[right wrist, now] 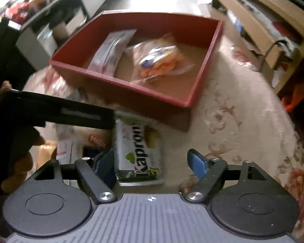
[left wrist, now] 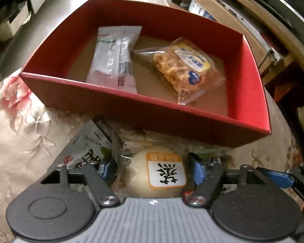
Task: Organize snacks
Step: 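Pass the Kaprons pack to the right tool while the left tool takes the bread bun, then carry the bread bun and Kaprons pack over the red box with both tools, then open both tools to drop the bun and Kaprons pack into the box, then move the left tool to the white-red wafer packet while the right tool reaches the sausage pack, then grasp the white-red wafer packet with the left tool while the right tool grasps the sausage pack, then lift both held packets and carry them over the red box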
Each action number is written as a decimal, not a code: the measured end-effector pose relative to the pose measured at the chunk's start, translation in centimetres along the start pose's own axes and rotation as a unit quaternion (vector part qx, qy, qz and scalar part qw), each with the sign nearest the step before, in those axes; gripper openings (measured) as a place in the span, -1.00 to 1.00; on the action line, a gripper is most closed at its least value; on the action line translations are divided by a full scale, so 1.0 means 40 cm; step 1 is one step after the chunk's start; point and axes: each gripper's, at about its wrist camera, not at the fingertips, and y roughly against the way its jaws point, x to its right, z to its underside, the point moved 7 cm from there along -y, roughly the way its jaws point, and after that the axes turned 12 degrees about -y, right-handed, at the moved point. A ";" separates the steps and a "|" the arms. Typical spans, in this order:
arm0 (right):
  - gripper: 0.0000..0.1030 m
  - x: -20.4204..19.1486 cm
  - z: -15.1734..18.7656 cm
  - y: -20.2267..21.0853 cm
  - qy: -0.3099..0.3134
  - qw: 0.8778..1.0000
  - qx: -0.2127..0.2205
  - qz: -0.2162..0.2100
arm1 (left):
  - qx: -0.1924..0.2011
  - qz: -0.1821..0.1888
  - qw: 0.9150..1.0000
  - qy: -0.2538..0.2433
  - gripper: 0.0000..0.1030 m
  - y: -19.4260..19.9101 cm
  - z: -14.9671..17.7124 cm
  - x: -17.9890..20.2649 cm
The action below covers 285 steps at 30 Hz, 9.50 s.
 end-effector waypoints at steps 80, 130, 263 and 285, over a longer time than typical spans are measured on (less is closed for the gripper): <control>0.24 -0.042 -0.278 0.002 -0.009 0.988 0.146 0.042 | 0.090 -0.025 0.995 0.035 0.33 0.040 -0.263 -0.123; 0.56 -0.051 -0.139 0.042 -0.002 0.987 0.133 0.085 | 0.070 -0.086 0.993 0.032 0.60 0.160 -0.004 -0.149; 0.44 -0.077 0.133 0.118 0.025 0.993 0.105 0.056 | 0.050 -0.019 0.999 -0.003 0.03 0.201 0.235 -0.005; 0.44 -0.073 0.108 0.137 0.010 0.992 0.115 0.045 | 0.015 -0.005 0.999 0.029 0.03 0.135 0.237 -0.006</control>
